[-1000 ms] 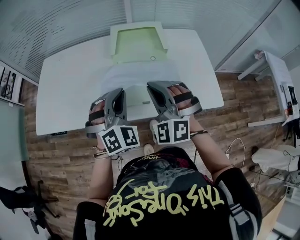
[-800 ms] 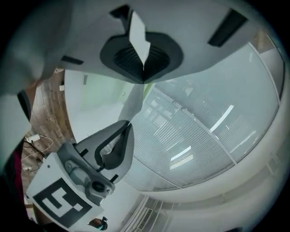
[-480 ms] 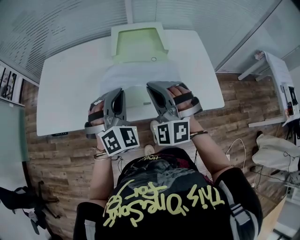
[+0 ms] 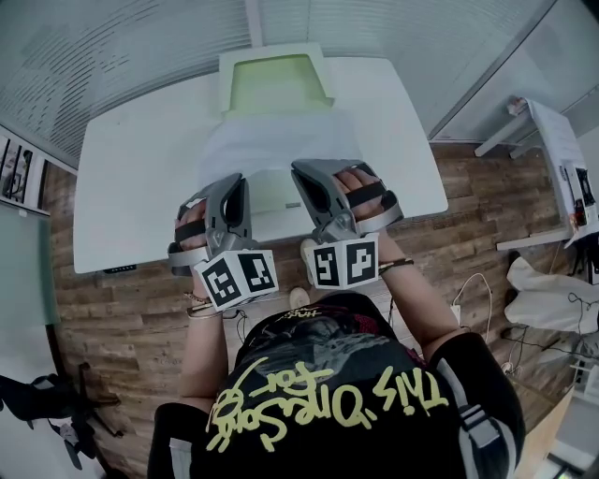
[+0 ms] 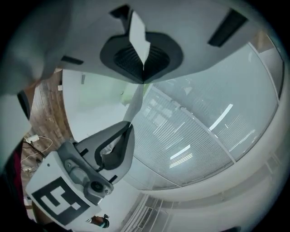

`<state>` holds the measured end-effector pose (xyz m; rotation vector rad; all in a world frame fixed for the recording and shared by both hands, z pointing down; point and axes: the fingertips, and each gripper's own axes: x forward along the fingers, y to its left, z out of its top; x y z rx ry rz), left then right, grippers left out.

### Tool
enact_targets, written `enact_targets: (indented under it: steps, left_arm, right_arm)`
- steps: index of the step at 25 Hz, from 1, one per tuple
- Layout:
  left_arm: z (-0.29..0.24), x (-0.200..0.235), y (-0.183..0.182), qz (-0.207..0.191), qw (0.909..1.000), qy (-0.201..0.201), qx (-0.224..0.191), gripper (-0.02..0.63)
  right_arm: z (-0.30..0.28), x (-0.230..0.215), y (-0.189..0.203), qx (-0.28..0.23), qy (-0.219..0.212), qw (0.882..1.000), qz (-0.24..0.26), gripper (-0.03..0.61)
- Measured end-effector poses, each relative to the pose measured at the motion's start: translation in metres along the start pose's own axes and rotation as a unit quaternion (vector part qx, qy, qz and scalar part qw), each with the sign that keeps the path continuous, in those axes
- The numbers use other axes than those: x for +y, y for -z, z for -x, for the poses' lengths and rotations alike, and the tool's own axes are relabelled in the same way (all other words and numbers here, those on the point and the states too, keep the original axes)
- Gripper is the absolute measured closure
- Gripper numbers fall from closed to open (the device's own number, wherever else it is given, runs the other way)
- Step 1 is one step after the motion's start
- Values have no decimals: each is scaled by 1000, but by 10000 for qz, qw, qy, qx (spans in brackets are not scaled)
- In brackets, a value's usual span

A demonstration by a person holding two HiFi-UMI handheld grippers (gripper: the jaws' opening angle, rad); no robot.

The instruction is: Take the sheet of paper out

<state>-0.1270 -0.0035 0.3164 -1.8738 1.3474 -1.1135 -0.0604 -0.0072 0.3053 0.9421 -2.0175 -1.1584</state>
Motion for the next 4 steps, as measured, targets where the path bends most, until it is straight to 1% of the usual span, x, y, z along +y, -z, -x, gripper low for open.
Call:
enact_targets:
  steps: [4]
  left_arm:
    - [0,3,-1,29,10000,-9,-2,604]
  right_arm:
    - [0,-3,-1,-2,11,10000,9,571]
